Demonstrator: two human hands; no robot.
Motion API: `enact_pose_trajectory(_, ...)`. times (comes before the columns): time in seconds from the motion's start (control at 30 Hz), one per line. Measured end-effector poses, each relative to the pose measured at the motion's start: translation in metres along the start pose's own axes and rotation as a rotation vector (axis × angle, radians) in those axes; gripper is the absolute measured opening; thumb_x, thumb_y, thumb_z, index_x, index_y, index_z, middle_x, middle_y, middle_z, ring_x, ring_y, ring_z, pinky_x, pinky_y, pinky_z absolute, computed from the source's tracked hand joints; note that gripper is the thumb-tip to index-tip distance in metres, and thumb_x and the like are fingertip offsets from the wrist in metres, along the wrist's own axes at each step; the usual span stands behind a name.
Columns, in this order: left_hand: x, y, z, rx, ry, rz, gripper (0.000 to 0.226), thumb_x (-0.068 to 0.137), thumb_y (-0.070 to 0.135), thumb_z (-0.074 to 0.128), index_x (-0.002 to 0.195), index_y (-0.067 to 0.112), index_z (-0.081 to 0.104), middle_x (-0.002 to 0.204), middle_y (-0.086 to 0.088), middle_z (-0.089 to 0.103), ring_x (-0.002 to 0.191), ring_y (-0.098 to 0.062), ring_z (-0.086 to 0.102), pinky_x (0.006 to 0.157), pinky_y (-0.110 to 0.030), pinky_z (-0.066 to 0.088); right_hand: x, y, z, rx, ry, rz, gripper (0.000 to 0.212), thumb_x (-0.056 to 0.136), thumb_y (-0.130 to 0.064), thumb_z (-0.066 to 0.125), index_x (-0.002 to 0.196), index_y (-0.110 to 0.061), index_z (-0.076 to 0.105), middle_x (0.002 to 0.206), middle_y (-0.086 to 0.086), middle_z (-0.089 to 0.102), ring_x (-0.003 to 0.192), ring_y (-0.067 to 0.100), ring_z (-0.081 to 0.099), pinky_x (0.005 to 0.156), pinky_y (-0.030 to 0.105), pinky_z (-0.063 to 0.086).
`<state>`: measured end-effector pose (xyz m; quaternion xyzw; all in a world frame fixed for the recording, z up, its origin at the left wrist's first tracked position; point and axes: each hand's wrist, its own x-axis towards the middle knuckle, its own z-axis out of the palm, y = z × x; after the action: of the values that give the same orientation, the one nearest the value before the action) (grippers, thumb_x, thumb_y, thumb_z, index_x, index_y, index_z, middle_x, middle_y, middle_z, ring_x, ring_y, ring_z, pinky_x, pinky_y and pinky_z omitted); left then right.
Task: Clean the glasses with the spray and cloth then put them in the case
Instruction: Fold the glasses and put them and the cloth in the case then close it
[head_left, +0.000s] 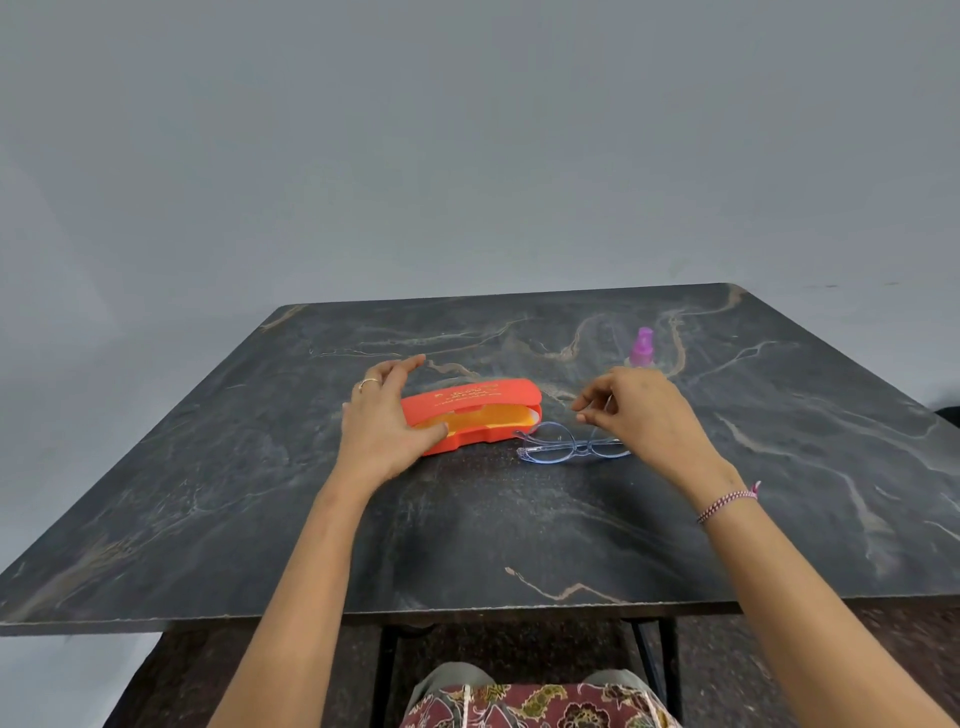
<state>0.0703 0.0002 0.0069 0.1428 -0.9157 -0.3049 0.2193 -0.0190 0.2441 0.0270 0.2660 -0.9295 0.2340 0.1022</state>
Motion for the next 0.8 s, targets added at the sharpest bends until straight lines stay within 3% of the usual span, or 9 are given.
enact_pose_trajectory(0.17,-0.015,0.035,0.024,0.093,0.269,0.165,0.037,0.077,0.033,0.071,0.112,0.029,0.065,0.113,0.002,0.055,0.108,-0.02,0.049,0.091,-0.039,0.041,-0.004,0.015,-0.005,-0.054,0.012,0.02,0.009,0.082,-0.02,0.069,0.09,-0.02,0.073,0.074,-0.009,0.056,0.075,0.011,0.054,0.071,0.027,0.044)
enact_pose_trajectory(0.27,-0.017,0.051,0.044,-0.013,0.137,0.216,0.018,0.081,0.024,0.069,0.099,0.024,0.071,0.097,0.003,0.062,0.086,-0.015,0.057,0.08,-0.031,0.045,-0.007,0.022,-0.007,-0.077,0.019,-0.002,0.015,0.082,-0.018,0.07,0.096,-0.015,0.073,0.085,-0.001,0.06,0.077,0.01,0.051,0.073,0.025,0.041)
enact_pose_trajectory(0.37,-0.018,0.058,0.062,-0.011,0.056,0.218,0.016,0.084,0.024,0.067,0.098,0.021,0.073,0.091,0.002,0.065,0.069,-0.011,0.053,0.07,-0.027,0.043,-0.008,0.025,-0.008,-0.104,0.002,-0.024,0.02,0.082,-0.018,0.07,0.1,-0.011,0.072,0.091,0.003,0.061,0.085,0.015,0.055,0.073,0.02,0.035)
enact_pose_trajectory(0.57,-0.018,0.06,0.074,0.023,0.03,0.184,0.02,0.086,0.026,0.065,0.104,0.023,0.073,0.094,0.001,0.067,0.076,-0.016,0.059,0.071,-0.026,0.044,-0.008,0.025,-0.01,-0.119,-0.026,-0.026,0.019,0.084,-0.016,0.067,0.102,-0.011,0.072,0.096,0.006,0.062,0.094,0.02,0.057,0.081,0.025,0.041)
enact_pose_trajectory(0.7,-0.017,0.061,0.071,0.016,0.025,0.194,0.019,0.085,0.025,0.066,0.103,0.022,0.073,0.095,0.003,0.069,0.069,-0.007,0.051,0.069,-0.018,0.038,-0.01,0.026,-0.011,-0.099,-0.022,-0.034,0.016,0.083,-0.013,0.068,0.098,-0.011,0.073,0.096,0.006,0.063,0.092,0.02,0.058,0.083,0.028,0.046)
enact_pose_trajectory(0.8,-0.017,0.061,0.068,-0.014,0.036,0.204,0.018,0.084,0.025,0.068,0.101,0.022,0.074,0.094,0.004,0.069,0.07,-0.004,0.052,0.068,-0.014,0.035,-0.01,0.027,-0.015,-0.067,-0.036,-0.033,0.014,0.083,-0.015,0.068,0.095,-0.013,0.074,0.089,0.002,0.062,0.08,0.013,0.055,0.068,0.01,0.039)
